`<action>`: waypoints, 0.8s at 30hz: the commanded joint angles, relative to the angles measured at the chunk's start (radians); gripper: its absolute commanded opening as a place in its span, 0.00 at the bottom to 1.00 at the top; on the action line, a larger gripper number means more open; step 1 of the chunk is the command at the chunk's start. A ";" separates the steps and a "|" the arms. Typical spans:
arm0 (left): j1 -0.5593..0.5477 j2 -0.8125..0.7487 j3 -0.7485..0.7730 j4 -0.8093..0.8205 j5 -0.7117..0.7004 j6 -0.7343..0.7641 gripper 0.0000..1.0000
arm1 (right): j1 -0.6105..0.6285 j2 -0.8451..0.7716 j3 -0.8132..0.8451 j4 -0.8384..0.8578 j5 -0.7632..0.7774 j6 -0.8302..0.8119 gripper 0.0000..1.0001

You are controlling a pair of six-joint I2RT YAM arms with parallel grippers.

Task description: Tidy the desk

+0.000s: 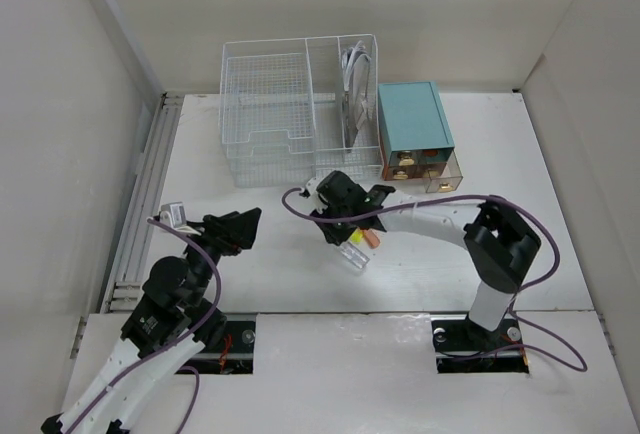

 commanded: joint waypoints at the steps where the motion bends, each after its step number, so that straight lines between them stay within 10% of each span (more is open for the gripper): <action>1: -0.006 0.014 0.006 0.046 0.014 0.017 0.74 | 0.007 -0.100 0.152 -0.025 -0.097 -0.113 0.00; 11: -0.006 0.096 0.006 0.134 0.053 0.017 0.74 | -0.286 -0.287 0.283 0.026 -0.039 -0.234 0.00; 24: -0.006 0.148 -0.003 0.194 0.092 0.028 0.74 | -0.820 -0.227 0.327 0.080 -0.421 -0.438 0.00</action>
